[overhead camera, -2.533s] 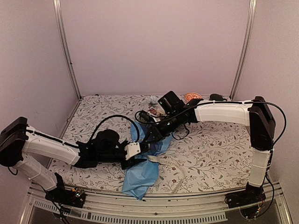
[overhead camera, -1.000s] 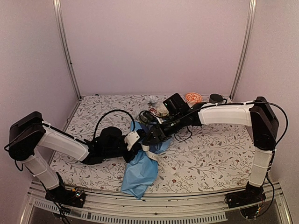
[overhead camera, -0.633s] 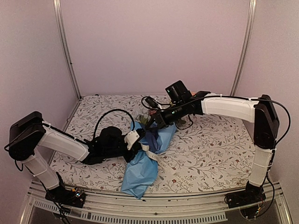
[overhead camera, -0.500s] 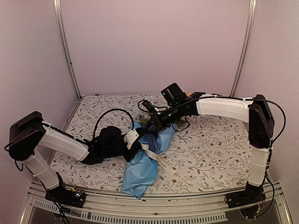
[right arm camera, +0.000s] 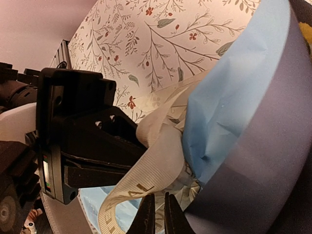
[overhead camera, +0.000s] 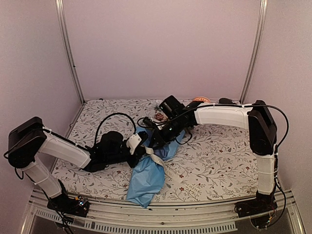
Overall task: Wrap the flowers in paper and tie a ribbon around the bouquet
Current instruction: Cross the half-tied ribbon over the folded bouquet.
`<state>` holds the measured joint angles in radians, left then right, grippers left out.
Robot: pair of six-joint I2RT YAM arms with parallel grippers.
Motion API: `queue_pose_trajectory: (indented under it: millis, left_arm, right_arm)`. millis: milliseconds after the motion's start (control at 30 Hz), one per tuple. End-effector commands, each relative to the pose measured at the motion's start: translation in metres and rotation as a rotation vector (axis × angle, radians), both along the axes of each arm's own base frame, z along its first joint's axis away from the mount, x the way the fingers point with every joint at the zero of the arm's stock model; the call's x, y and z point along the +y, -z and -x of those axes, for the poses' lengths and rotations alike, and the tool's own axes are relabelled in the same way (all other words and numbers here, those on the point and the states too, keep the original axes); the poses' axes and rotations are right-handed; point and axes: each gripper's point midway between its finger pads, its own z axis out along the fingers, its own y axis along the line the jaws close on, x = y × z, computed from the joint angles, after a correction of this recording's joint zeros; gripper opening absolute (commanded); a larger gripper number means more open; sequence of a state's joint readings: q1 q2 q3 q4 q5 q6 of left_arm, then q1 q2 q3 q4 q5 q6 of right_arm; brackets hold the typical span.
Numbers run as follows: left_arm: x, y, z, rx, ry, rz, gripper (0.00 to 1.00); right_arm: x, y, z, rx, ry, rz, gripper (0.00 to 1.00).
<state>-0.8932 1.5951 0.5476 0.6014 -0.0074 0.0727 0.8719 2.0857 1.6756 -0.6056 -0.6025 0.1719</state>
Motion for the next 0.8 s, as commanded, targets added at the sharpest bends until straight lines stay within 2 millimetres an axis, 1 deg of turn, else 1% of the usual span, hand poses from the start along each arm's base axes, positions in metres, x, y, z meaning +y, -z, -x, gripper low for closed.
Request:
queue_pose_trajectory:
  millis: [0, 200, 367, 500, 600, 633, 767]
  left_arm:
    - [0.004, -0.013, -0.004, -0.016, -0.011, 0.044, 0.0]
    - [0.006, -0.01, -0.002, -0.005, -0.009, 0.048, 0.0]
    - [0.005, -0.015, -0.004, -0.011, -0.012, 0.067, 0.0]
    - [0.005, -0.014, -0.005, 0.0, -0.01, 0.078, 0.0]
    - [0.003, -0.013, -0.003, 0.011, 0.006, 0.087, 0.0]
    - [0.001, -0.014, -0.003, 0.013, 0.01, 0.087, 0.0]
    - [-0.001, -0.013, -0.003, 0.016, 0.022, 0.081, 0.0]
  right_arm:
    - [0.009, -0.005, 0.004, -0.031, -0.043, -0.008, 0.11]
    - [0.015, -0.015, 0.002, -0.039, -0.044, -0.037, 0.16]
    - [0.008, 0.003, 0.0, -0.036, -0.03, 0.023, 0.18]
    - [0.007, 0.009, -0.001, -0.032, -0.027, 0.037, 0.15]
    - [0.009, 0.01, 0.001, -0.023, -0.033, 0.031, 0.18]
    - [0.01, 0.01, 0.002, -0.023, -0.038, 0.028, 0.23]
    - [0.014, 0.008, 0.006, -0.005, -0.052, 0.003, 0.31]
